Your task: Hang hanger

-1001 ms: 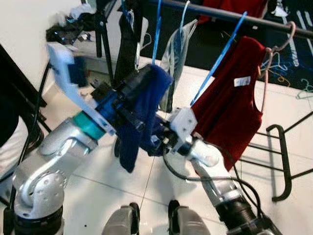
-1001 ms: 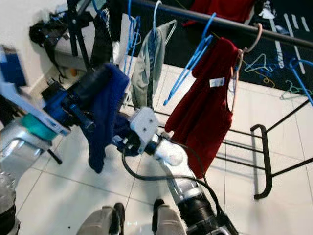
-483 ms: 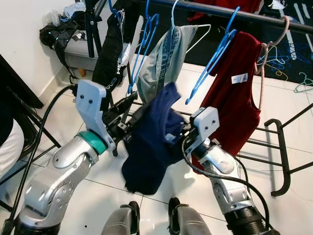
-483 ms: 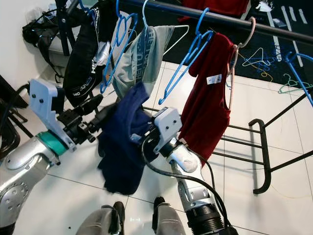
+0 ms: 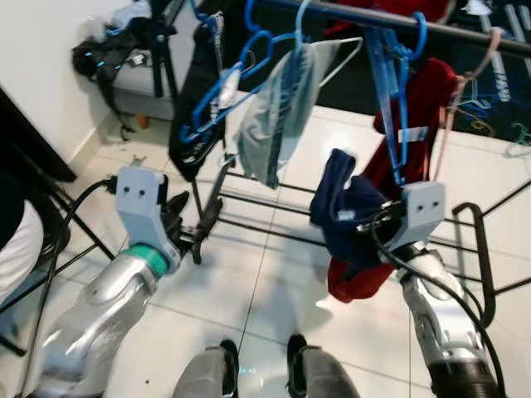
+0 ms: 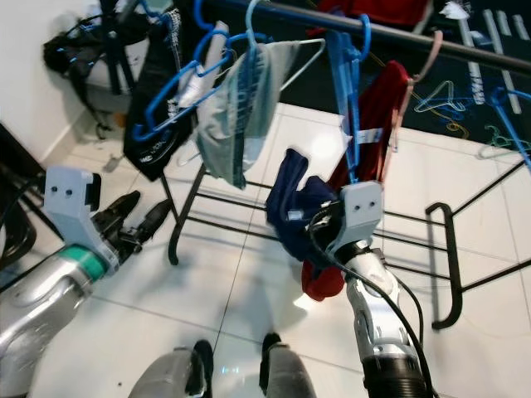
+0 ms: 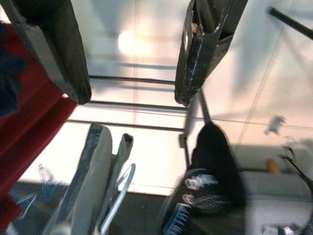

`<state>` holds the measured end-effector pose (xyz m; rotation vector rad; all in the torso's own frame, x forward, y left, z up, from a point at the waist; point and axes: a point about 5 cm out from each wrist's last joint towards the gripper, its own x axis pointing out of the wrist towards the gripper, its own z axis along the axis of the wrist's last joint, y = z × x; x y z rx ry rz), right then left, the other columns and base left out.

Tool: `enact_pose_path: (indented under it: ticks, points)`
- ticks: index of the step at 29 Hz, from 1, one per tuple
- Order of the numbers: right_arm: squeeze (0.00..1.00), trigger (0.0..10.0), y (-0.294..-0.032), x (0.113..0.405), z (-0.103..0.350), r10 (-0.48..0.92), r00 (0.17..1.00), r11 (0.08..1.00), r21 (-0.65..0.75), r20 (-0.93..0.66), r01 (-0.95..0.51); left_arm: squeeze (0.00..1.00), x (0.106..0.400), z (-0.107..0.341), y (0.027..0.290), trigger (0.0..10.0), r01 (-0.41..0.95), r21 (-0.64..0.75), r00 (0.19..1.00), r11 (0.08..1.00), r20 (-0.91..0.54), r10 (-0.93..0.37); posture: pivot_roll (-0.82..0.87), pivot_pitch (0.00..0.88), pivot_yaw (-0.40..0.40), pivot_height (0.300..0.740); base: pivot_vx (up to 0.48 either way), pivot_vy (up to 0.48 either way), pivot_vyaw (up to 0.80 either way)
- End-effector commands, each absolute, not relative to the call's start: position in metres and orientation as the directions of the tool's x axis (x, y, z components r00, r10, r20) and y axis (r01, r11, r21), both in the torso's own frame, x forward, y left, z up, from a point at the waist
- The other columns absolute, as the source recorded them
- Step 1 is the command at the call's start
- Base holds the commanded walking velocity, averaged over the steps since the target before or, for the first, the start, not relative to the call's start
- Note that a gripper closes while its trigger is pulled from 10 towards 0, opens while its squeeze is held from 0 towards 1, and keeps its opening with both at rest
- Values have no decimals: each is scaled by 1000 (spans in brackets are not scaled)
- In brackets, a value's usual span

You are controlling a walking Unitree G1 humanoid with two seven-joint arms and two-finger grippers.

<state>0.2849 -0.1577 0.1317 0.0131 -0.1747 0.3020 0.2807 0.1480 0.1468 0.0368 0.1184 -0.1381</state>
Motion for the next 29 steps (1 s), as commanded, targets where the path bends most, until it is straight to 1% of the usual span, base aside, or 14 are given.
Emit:
enact_pose_path:
  ticks: [1,6,7,8,9,10,12,14,16,17,19,27,29]
  points:
    - [0,10000,-159,284,144,268,936,963,-21,229,-270,0,281,143,147,10000,139,80,986,987,-108,-130,-90,171,38,740,0,0,0]
    - [0,10000,-152,289,163,235,931,970,-10,281,-242,0,273,145,150,10000,146,68,982,987,-131,-136,-91,175,28,740,0,0,0]
    - [0,10000,-147,290,169,225,931,973,-18,286,-230,0,271,145,154,10000,124,87,986,988,-123,-113,-89,182,17,740,0,0,0]
    - [0,10000,-147,290,169,225,931,973,-18,286,-230,0,271,145,154,10000,124,87,986,988,-123,-113,-89,182,17,740,0,0,0]
    - [0,10000,-142,290,173,230,932,972,-21,281,-234,0,270,143,159,10000,100,136,991,986,-105,-86,-93,183,7,740,0,0,0]
    - [0,10000,-142,290,173,230,932,972,-21,281,-234,0,270,143,159,10000,100,136,991,986,-105,-86,-93,183,7,740,0,0,0]
    - [0,10000,-137,289,176,243,931,969,-26,273,-245,0,269,136,167,10000,60,187,995,980,-87,-44,-95,174,-4,740,0,0,0]
    - [0,10000,-136,288,173,263,929,963,-16,260,-268,0,269,136,169,10000,-1,100,998,995,-61,8,-98,157,-17,740,0,0,0]
    - [0,10000,-137,288,166,270,934,962,-28,233,-271,0,272,142,162,10000,-30,45,1000,999,-3,30,-96,124,-27,740,0,0,0]
    - [0,10000,-137,288,166,270,934,962,-28,233,-271,0,272,142,162,10000,-30,45,1000,999,-3,30,-96,124,-27,740,0,0,0]
    - [0,10000,-138,288,162,265,939,964,-42,221,-262,0,274,146,154,10000,-22,55,999,998,40,19,-104,101,-29,740,0,0,0]
    - [0,10000,-137,287,164,255,939,967,-48,231,-250,0,276,148,148,10000,1,83,998,997,63,-6,-109,92,-25,740,0,0,0]
    - [0,10000,-137,287,165,230,943,973,-24,240,-231,0,279,149,146,10000,15,90,997,996,73,-21,-110,87,-11,740,0,0,0]
